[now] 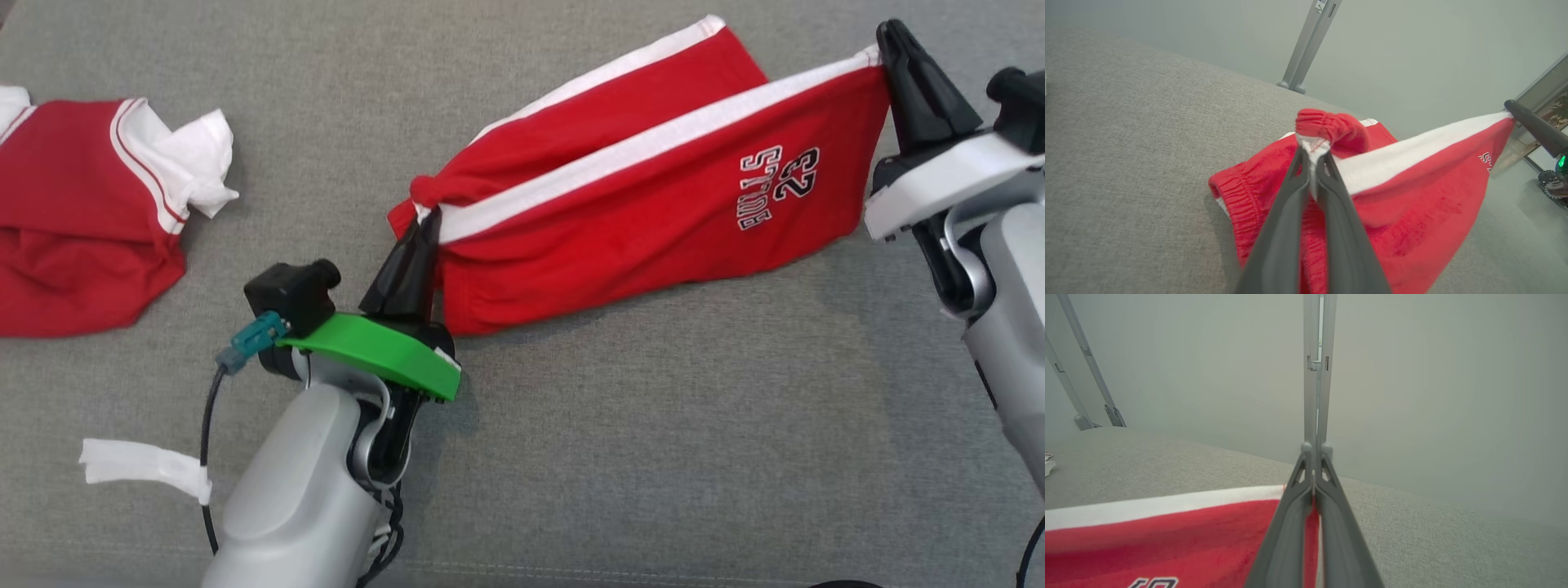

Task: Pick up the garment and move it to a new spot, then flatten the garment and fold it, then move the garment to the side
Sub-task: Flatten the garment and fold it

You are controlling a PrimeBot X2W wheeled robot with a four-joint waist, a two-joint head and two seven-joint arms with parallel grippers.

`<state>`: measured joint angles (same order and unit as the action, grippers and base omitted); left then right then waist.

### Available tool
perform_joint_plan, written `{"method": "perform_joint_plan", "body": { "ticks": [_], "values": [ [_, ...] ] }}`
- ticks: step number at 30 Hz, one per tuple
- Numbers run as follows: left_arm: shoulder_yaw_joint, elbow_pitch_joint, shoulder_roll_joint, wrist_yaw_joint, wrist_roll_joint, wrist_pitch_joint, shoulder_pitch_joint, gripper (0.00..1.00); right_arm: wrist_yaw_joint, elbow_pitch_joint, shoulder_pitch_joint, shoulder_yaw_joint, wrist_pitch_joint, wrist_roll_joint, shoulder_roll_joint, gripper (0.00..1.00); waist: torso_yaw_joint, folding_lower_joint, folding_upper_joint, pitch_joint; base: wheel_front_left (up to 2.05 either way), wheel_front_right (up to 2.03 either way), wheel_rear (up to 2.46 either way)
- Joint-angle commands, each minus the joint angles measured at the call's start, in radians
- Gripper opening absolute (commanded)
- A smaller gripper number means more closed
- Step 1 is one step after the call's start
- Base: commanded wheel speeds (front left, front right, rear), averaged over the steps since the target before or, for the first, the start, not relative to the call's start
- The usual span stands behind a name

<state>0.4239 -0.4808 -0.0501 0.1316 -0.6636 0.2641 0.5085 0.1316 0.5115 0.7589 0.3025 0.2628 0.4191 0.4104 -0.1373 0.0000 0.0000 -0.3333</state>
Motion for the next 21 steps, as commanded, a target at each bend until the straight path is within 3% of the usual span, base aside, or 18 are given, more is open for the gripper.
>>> {"method": "perform_joint_plan", "body": {
  "ticks": [1, 18, 19, 20, 21],
  "values": [
    [0.000, 0.006, -0.002, -0.002, -0.033, 0.000, 0.044, 0.00, -0.002, 0.028, 0.053, 0.010, 0.003, -0.008, 0.005, 0.00, -0.085, 0.0000, 0.0000, -0.144, 0.00, 0.00, 0.00],
    [0.073, 0.013, -0.002, -0.002, -0.143, 0.000, 0.206, 0.00, -0.002, 0.219, 0.336, 0.057, 0.003, -0.067, 0.006, 0.00, -0.162, 0.0000, 0.0000, -0.280, 0.00, 0.00, 0.00],
    [0.080, 0.014, -0.002, -0.002, -0.149, 0.000, 0.210, 0.05, -0.002, 0.230, 0.345, 0.059, 0.003, -0.074, 0.006, 0.00, -0.165, 0.0000, 0.0000, -0.283, 0.00, 0.00, 0.00],
    [0.090, 0.015, -0.002, -0.002, -0.158, 0.000, 0.212, 0.19, -0.002, 0.239, 0.354, 0.061, 0.003, -0.079, 0.004, 0.00, -0.167, 0.0000, 0.0000, -0.285, 0.00, 0.00, 0.00],
    [0.097, 0.016, -0.002, -0.002, -0.163, 0.000, 0.216, 0.42, -0.002, 0.249, 0.362, 0.060, 0.003, -0.082, 0.003, 0.00, -0.170, 0.0000, 0.0000, -0.286, 0.00, 0.00, 0.00]
  ]
}}
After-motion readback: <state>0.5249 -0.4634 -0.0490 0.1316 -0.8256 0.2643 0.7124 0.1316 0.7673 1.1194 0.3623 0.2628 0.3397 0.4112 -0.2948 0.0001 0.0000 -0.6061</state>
